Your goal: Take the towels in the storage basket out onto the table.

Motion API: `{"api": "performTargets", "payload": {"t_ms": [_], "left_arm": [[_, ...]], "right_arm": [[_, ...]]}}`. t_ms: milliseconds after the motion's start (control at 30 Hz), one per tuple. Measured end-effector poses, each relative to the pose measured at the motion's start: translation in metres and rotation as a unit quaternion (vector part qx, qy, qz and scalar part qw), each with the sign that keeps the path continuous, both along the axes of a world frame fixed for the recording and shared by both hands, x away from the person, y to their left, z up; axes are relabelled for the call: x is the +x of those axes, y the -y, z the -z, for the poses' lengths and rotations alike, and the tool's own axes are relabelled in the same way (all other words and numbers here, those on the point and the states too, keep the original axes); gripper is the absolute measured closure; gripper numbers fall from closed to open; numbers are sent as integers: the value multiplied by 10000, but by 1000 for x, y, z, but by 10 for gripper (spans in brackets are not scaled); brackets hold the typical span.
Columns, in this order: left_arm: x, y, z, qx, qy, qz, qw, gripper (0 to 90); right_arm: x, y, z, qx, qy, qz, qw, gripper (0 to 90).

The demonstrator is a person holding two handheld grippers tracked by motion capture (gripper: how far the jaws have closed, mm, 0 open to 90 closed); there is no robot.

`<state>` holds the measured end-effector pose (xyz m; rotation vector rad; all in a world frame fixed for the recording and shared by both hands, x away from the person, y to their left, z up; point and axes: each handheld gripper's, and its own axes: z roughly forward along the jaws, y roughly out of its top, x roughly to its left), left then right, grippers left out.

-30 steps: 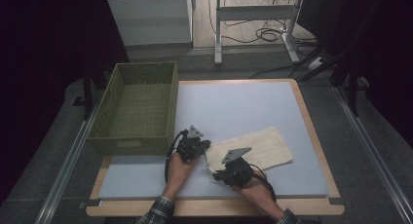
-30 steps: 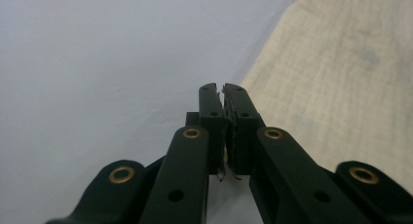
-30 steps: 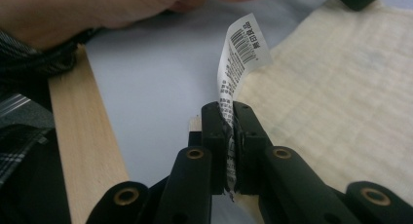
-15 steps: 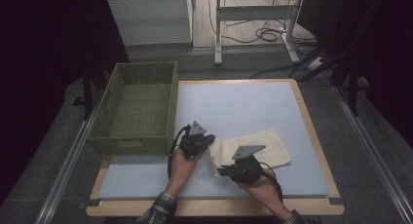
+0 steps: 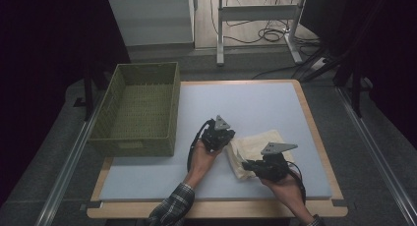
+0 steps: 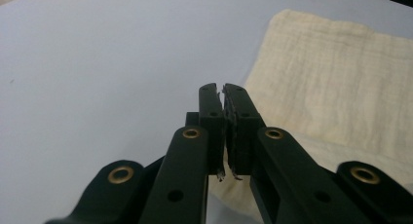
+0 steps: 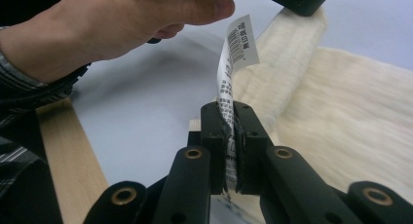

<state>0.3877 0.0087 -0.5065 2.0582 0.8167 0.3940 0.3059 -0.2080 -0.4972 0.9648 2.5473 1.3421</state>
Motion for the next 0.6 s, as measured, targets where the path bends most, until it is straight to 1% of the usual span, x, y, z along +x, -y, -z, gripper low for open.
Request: {"api": "performTargets", "payload": {"t_ms": [67, 167, 200, 233, 433, 600], "left_arm": [[3, 8, -1, 40, 38, 46, 10000, 870], [7, 20, -3, 41, 56, 124, 9999, 870], [7, 20, -3, 41, 56, 124, 9999, 869], [9, 29, -4, 73, 88, 183, 9998, 869], [17, 52, -9, 103, 107, 343, 9993, 869], [25, 71, -12, 161, 123, 467, 9987, 868]], "right_arm": [[1, 7, 1, -7, 7, 81, 10000, 844], [1, 18, 2, 27, -6, 207, 9998, 843], [1, 18, 2, 27, -6, 207, 9998, 843], [1, 27, 3, 37, -13, 305, 9995, 843], [1, 49, 2, 116, -7, 536, 9985, 843], [3, 65, 1, 111, 45, 735, 9972, 842]]}}
